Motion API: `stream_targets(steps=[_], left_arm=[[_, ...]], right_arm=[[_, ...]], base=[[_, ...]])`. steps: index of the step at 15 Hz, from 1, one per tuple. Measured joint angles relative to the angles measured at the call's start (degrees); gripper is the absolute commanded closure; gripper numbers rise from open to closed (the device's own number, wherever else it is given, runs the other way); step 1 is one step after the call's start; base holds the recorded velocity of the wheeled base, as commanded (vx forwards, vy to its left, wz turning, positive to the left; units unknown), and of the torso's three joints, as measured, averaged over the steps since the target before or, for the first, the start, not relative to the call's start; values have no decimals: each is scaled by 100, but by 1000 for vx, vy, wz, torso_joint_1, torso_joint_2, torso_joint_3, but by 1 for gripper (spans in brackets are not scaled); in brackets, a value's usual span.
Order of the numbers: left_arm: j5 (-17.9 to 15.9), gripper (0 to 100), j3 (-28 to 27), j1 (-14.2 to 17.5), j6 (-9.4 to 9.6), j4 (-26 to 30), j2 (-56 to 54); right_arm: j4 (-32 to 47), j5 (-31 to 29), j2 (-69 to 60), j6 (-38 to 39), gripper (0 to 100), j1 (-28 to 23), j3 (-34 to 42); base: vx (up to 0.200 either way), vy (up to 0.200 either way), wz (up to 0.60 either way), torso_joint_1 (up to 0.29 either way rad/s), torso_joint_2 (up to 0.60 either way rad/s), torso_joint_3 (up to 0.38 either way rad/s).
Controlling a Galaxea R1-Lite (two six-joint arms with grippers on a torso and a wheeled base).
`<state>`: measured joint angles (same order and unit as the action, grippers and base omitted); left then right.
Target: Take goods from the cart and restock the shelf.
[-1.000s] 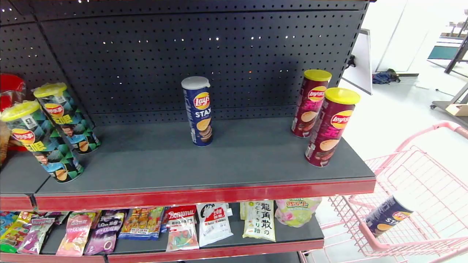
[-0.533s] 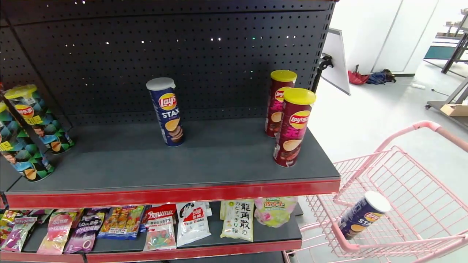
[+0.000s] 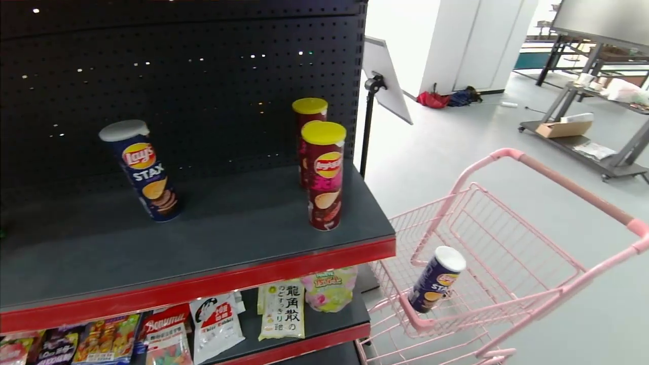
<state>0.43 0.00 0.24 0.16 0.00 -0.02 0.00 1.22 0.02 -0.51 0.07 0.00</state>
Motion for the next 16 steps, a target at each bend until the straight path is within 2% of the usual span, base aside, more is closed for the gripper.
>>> stream_targets(steps=[2, 7, 16], left_arm=[[-2, 0, 0, 0, 2, 2, 0], [0, 0, 0, -2, 2, 0, 0], [1, 0, 0, -4, -5, 0, 0]], right_arm=[[0, -2, 0, 2, 0, 0, 0], [-5, -2, 0, 0, 0, 0, 0], [-5, 0, 0, 41, 0, 0, 0]], base=[[0, 0, -600, 7, 0, 0], [0, 0, 0, -11, 12, 11], [0, 0, 0, -137, 343, 201]])
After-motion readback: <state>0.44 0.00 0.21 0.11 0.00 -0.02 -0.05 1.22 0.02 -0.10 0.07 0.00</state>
